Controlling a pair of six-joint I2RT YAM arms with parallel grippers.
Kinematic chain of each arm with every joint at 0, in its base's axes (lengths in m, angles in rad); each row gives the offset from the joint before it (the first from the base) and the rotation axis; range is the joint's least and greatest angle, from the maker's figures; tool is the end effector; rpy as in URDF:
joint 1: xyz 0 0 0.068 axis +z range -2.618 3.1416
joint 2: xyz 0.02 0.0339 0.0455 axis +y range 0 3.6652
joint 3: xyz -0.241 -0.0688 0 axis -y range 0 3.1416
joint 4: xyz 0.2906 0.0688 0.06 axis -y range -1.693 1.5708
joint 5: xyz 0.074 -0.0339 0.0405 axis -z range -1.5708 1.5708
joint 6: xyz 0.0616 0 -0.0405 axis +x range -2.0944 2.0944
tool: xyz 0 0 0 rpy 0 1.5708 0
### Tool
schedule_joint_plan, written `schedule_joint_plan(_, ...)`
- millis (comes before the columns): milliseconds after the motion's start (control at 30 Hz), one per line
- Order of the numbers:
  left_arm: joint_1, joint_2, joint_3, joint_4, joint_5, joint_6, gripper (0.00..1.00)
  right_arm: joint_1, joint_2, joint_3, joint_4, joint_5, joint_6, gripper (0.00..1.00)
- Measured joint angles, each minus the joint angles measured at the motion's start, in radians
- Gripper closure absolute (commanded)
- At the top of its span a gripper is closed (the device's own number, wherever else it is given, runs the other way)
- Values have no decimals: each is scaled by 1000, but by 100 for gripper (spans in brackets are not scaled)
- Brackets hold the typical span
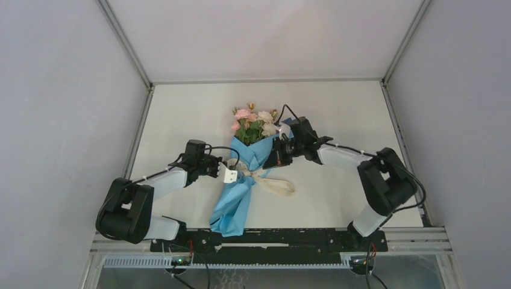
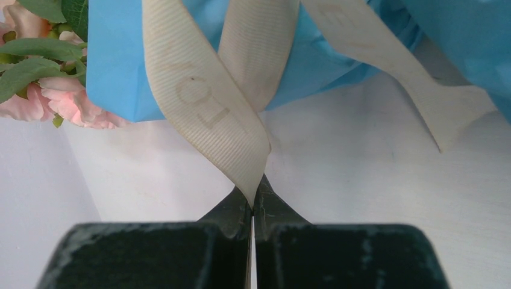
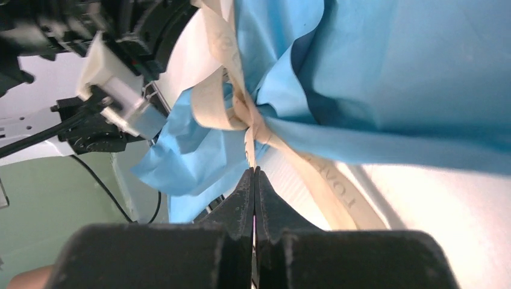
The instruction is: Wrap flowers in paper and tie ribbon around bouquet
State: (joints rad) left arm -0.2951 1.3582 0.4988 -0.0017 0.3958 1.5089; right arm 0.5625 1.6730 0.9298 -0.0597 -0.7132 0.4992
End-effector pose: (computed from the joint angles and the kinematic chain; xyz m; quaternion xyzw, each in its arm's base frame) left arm 0.2702 -0.1069 0.0689 0.7637 0.5165 0.0429 0.3850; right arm 0.3024 0.2383 0.1140 -0.1582 0.8643 0.4568 0.1388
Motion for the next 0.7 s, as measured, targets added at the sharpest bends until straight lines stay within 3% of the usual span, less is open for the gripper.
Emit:
schedule_joint_plan(400, 0, 0, 0, 0, 0, 3, 100, -100, -381, -181, -308, 73, -69, 100)
schedule_joint_plan(667, 1, 0, 0, -1, -1, 12, 100, 100, -424, -349, -477, 80, -43, 100)
schedule_joint_plan(700, 1, 0, 0, -1, -1, 14, 100, 122, -424, -358, -491, 81, -40, 96)
